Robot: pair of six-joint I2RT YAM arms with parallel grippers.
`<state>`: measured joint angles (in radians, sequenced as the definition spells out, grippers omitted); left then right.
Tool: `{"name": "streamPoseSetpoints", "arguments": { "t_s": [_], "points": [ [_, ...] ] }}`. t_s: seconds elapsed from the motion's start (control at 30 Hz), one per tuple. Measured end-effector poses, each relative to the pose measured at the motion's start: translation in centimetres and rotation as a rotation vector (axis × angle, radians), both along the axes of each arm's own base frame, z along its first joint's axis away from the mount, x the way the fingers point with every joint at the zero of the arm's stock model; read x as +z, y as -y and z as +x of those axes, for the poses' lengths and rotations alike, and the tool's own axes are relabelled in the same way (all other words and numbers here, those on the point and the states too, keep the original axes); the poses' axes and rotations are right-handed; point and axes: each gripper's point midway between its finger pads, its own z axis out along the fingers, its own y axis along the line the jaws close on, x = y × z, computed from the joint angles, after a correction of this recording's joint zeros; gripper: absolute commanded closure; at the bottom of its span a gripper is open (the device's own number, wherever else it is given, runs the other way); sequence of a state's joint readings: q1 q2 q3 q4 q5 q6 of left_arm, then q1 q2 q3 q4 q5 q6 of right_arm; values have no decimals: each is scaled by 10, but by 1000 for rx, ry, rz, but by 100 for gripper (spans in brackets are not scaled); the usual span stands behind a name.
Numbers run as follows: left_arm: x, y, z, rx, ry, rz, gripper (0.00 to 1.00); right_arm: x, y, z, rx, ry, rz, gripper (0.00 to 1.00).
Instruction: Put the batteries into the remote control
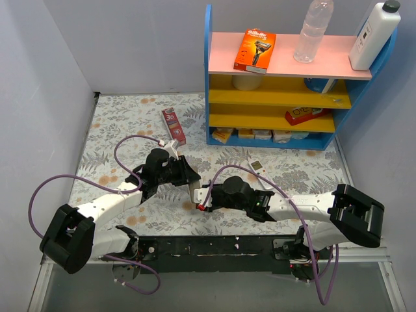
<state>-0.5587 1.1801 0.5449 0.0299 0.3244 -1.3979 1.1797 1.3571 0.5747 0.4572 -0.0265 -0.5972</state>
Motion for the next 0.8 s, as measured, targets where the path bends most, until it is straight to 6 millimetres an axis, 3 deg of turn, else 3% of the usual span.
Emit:
{"name": "streamPoseSetpoints", "arguments": {
  "t_s": [0.27,0.63,0.8],
  "points": [
    [-1,-1,2,8,23,23,100,-8,-1,-2,-5,-13,-19,73],
    [0,-6,8,47,51,42,100,-13,1,8,-80,4,-29,77],
    [-12,-6,-7,17,7,57,100,-13,8,22,-157,27,-31,77]
  ]
}}
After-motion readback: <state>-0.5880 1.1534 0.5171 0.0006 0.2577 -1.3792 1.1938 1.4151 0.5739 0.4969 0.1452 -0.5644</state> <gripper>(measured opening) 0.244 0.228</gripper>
